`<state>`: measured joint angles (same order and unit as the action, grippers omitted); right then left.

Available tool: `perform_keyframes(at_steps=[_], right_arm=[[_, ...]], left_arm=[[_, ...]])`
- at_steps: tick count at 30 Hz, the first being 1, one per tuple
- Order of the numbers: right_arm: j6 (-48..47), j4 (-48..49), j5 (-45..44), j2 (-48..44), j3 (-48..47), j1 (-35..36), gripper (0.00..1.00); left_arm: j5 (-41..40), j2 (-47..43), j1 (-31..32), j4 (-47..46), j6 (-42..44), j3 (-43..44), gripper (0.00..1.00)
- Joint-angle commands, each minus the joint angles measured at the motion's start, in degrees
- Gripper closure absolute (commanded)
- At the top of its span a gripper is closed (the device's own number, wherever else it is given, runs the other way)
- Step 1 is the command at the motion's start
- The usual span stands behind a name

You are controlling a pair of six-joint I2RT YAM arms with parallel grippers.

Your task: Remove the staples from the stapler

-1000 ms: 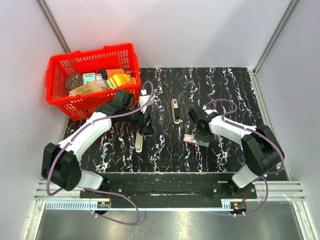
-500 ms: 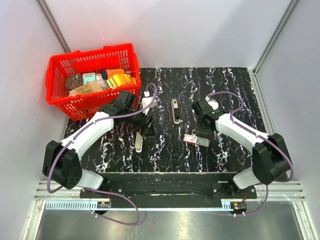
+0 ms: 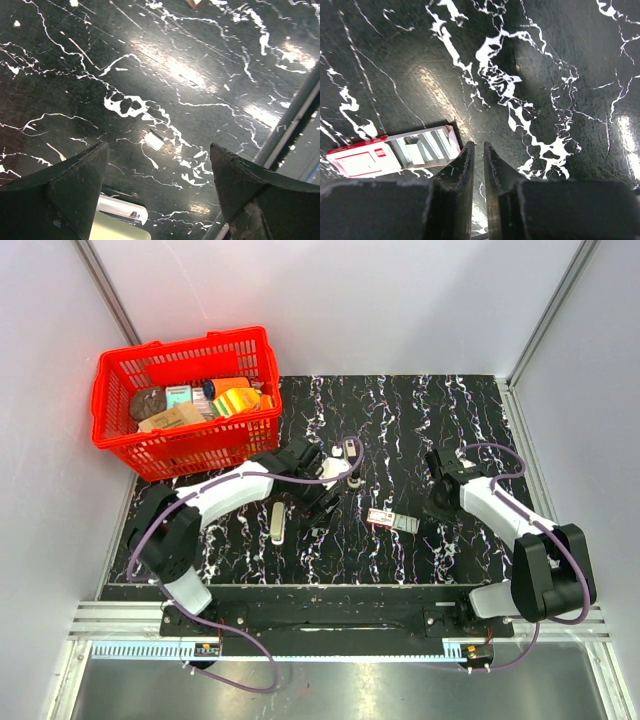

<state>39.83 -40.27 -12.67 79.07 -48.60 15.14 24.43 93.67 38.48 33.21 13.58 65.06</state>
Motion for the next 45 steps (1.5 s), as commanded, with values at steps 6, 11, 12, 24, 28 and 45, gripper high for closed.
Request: perform_keyframes(at_steps=[6, 11, 12, 24, 28, 45], right_arm=[[-0.37, 1.77, 1.68, 0.03, 2.45, -1.78, 0.86], [0.33, 3.35, 3.96, 2.05, 3.51, -1.69, 0.89], [0.59, 4.31, 4.92, 2.58, 3.86, -1.78, 0.89], [1.91, 8.01, 9.41, 5.13, 5.8, -1.78, 0.91], [1.74, 8.89, 10.38, 5.39, 6.06, -1.69, 0.92], [0.95, 10.65, 12.49, 5.75, 6.32, -1.78, 0.93]], left_arm=[[-13.95, 7.05, 5.37, -7.11, 3.02, 5.07, 0.19], [-18.44, 11.88, 7.4, -7.81, 3.73, 8.68, 0.23], [-18.8, 12.76, 7.75, -7.81, 3.64, 9.64, 0.24], [-19.33, 18.3, 11.0, -9.3, 4.43, 13.78, 0.27], [-19.33, 19.71, 12.14, -9.31, 5.13, 14.57, 0.27], [-15.9, 23.23, 14.87, -9.22, 6.19, 16.95, 0.3]])
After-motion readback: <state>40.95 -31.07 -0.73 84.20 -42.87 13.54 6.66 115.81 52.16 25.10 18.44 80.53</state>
